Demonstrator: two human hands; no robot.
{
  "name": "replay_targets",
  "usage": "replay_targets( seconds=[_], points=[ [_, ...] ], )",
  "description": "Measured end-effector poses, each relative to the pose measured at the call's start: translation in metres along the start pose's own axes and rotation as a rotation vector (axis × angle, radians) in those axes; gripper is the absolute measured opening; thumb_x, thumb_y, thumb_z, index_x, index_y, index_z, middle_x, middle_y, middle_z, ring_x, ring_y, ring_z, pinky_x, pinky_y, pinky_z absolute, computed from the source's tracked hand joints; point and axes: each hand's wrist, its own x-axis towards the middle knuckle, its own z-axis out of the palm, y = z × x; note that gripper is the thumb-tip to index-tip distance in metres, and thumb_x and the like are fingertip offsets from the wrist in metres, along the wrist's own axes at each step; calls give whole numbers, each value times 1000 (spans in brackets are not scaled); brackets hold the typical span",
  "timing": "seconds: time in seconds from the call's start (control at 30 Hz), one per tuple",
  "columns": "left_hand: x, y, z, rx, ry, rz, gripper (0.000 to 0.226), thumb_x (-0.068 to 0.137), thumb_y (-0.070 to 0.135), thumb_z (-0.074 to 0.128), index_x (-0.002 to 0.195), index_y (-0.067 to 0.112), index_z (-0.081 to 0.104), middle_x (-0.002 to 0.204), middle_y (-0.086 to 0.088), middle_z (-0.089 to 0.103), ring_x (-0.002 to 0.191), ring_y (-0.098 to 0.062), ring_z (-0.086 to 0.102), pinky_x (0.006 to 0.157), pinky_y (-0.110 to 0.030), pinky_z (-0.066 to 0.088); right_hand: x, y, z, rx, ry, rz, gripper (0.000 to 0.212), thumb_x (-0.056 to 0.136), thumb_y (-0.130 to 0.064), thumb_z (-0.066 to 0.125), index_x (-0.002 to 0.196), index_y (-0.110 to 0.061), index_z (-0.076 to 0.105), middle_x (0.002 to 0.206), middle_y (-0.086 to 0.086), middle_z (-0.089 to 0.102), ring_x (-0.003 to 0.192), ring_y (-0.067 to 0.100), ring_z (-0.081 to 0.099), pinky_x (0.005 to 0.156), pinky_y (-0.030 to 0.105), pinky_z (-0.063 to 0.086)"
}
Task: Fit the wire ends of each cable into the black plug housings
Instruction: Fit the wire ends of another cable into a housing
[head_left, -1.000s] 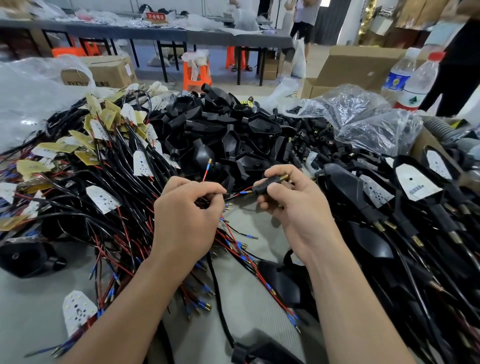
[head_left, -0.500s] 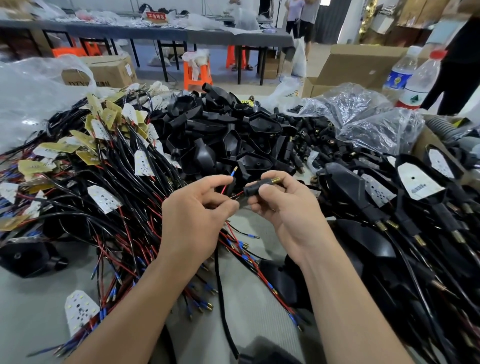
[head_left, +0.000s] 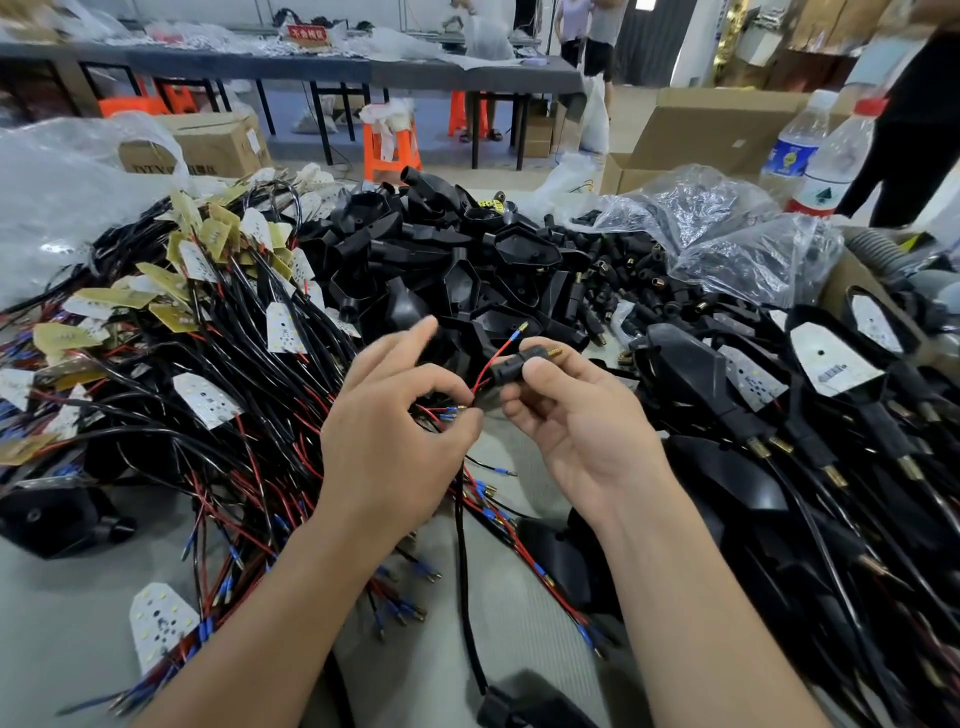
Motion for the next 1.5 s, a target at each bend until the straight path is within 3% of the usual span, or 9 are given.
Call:
replay_targets(
  seconds=[0.17,0.4,0.6,0.8,0.87,1.03,1.2,1.33,1.5],
  points=[
    [-2,1,5,-152,30,-109,12,79,29,83,78,40,78,104,31,72,107,9,64,99,-30,51,-2,1,0,-52,-6,3,21,97,9,55,98,-7,68,86,15,72,65,18,63,68,28,55],
    [-2,2,3,-166,-3,-110,18,75,28,90,73,42,78,92,34,69,106,9,63,93,-12,40,-5,2,3,-351,-43,-96,20,95,6,59,94,-10,72,72,5,70,64,18,58,62,24,52],
    [-4,1,4,-109,-23,-63,19,71,36,92,70,46,76,84,40,66,95,8,64,86,-18,47,-4,1,0,-312,66,-72,35,106,-22,52,85,-9,77,77,15,72,58,17,61,57,26,53],
    [5,2,0,-678,-183,-247,43,83,31,80,126,35,72,96,7,81,82,-10,77,73,-22,61,-7,-2,-2,-314,-7,-42,41,104,-12,50,74,-11,78,63,9,66,51,17,53,49,25,41],
    [5,4,0,-749,-204,-266,24,91,13,76,111,25,80,88,-2,81,75,-12,76,67,-21,59,-9,0,0,-395,-77,-22,37,103,-11,51,75,-7,75,57,8,59,50,18,50,47,26,37],
    [8,-1,-2,-720,-69,-314,34,85,-3,77,79,30,85,65,-3,74,52,-7,60,54,-18,50,-7,5,3,-341,58,-46,35,105,-14,50,85,1,75,65,14,68,48,19,55,45,26,40],
    [5,-2,0,-527,-169,-273,20,74,48,75,93,46,80,76,7,78,66,-9,71,68,-30,59,-5,4,0,-342,33,-22,37,105,-13,50,83,-4,78,71,16,71,52,20,59,47,26,46],
    [5,-2,0,-467,-184,-257,27,77,28,82,96,46,80,79,13,79,77,-5,75,81,-35,60,-5,9,1,-491,23,-61,38,101,-10,53,75,-13,81,73,16,72,58,21,62,50,26,48],
    [4,1,-4,-469,-47,-211,31,85,21,82,92,51,80,76,13,78,72,-13,75,74,-42,64,-1,10,-1,-450,142,-92,30,103,-11,52,88,-2,77,74,20,72,59,21,62,53,28,50]
  ],
)
